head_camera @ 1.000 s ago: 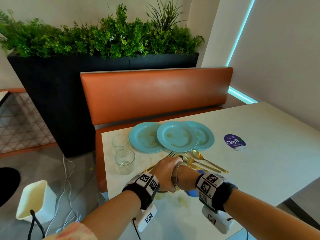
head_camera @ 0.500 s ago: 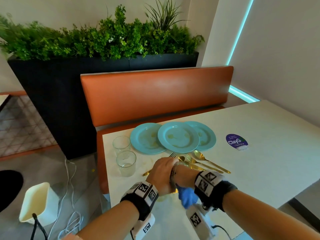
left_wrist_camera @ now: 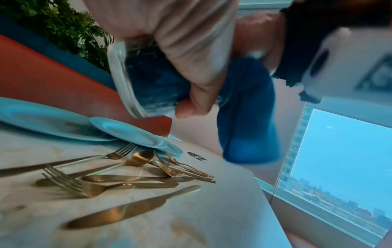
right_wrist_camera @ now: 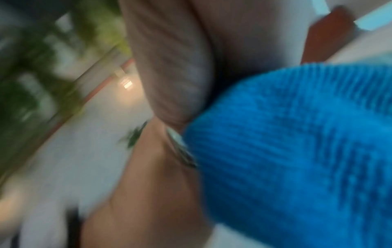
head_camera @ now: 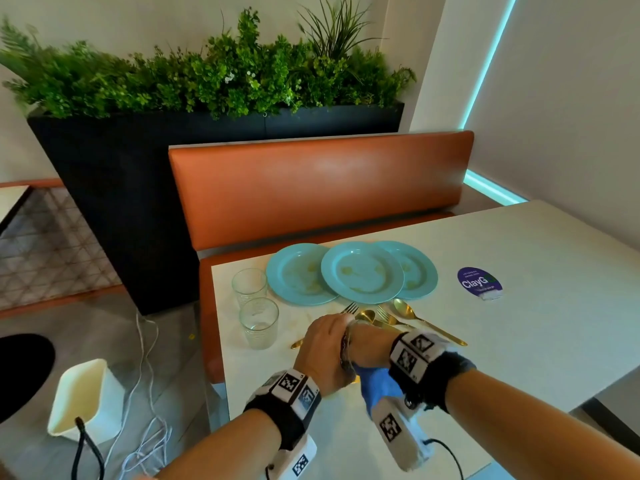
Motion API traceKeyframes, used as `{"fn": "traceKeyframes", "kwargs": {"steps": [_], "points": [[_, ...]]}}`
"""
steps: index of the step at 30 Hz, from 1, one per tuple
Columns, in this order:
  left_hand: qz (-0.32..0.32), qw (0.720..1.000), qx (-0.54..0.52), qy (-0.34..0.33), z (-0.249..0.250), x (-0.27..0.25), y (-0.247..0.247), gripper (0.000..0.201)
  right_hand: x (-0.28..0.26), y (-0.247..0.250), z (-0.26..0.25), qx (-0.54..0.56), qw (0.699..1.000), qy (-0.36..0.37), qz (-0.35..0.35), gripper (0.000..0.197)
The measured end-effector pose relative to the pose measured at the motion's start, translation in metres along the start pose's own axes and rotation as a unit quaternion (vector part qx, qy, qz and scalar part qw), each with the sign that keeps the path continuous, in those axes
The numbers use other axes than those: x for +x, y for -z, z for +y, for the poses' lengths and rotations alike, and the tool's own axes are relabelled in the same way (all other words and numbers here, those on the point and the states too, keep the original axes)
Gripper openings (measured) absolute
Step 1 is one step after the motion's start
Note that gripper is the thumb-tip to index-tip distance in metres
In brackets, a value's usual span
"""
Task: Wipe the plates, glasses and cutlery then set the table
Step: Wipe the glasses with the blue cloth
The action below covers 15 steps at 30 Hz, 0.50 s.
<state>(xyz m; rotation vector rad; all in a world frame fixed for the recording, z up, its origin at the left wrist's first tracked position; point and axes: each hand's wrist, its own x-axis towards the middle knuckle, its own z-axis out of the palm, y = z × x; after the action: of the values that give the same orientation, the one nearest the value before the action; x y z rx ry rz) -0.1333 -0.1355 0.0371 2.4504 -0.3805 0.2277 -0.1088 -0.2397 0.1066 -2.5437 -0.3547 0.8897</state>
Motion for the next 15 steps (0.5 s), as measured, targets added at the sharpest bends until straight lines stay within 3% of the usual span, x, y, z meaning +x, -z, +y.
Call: {"fn": "traceKeyframes", "kwargs": {"steps": [2,4,6,9,12,15], "points": [[0.037,0.999,-0.009,-0.023,-0.002,0.001,-0.001,0.054,0.007,0.004,0.011,0.234,0.972,-0.003,0.000,0.037],[0.042,0.998,0.013,-0.040,-0.001,0.007,0.008,0.043,0.007,0.002,0.011,0.341,0.940,-0.016,-0.021,0.031],[0.036,0.998,0.026,-0.035,-0.006,0.011,0.018,0.045,0.007,0.002,0.008,0.400,0.916,-0.005,-0.025,0.020],[0.036,0.999,-0.029,0.005,-0.016,0.007,0.026,0.055,0.009,0.005,0.010,0.472,0.881,0.032,-0.036,0.021],[0.042,0.994,-0.077,0.072,-0.027,-0.007,0.029,0.058,0.003,0.010,0.008,0.490,0.869,0.059,-0.040,0.021],[0.031,0.978,-0.101,0.180,-0.051,-0.032,0.029,0.081,0.002,0.020,0.010,0.511,0.856,0.078,-0.005,0.019]]}}
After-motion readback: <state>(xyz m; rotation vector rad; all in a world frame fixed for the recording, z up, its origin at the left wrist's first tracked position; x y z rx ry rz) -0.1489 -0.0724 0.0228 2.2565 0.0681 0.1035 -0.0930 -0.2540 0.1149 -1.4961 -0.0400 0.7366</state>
